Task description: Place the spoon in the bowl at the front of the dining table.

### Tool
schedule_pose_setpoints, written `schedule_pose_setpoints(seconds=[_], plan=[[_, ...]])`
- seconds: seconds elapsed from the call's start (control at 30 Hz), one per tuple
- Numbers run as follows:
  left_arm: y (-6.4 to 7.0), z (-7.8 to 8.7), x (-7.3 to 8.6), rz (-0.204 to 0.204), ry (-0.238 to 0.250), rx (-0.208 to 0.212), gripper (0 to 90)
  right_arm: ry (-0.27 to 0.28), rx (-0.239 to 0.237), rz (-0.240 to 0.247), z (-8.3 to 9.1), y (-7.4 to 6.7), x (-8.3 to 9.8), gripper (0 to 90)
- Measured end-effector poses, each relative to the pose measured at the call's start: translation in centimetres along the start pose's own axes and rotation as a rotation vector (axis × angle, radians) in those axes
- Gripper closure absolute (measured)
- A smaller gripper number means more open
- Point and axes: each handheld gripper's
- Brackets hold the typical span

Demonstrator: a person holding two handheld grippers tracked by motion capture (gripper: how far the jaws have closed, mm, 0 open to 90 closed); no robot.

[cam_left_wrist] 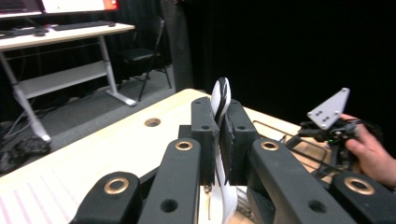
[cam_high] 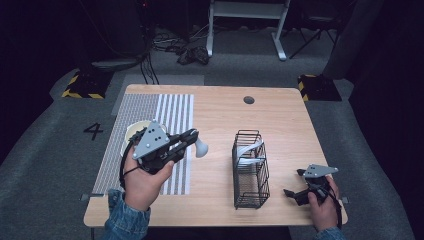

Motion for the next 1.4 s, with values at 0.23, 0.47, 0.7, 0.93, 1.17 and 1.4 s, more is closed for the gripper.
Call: schedule_pose_setpoints(seconds=[0.23,0.47,0.7,0.93,1.17,1.4], plan=[[-1.9,1.2,0.5,0.014,0.002,-0.068,84.8,0.0,0.0,0.0,0.0,0.0,0.0,0.5],[-4.3,2.0,1.4,0.024,-0.014,-0.157,84.9,0.0,0.0,-0.001,0.0,0.0,0.0,0.5],[-6.8,2.2,2.0,0.025,-0.028,-0.241,84.8,0.0,0.0,-0.001,0.0,0.0,0.0,0.5],[-9.2,2.6,3.0,0.032,-0.059,-0.33,84.8,0.0,0.0,0.0,0.0,0.0,0.0,0.5],[-11.3,3.4,4.4,0.072,-0.052,-0.409,84.8,0.0,0.0,-0.001,0.0,0.0,0.0,0.5],[-13.8,3.3,6.5,0.078,-0.092,-0.487,84.2,0.0,0.0,-0.001,0.0,0.0,0.0,0.5]])
Point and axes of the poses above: each handheld gripper's, and its own axes: z roughly backward along the jaws, x roughly out of its underside, y roughly to its right, and after that the axes turned 7 degrees about x, right-handed
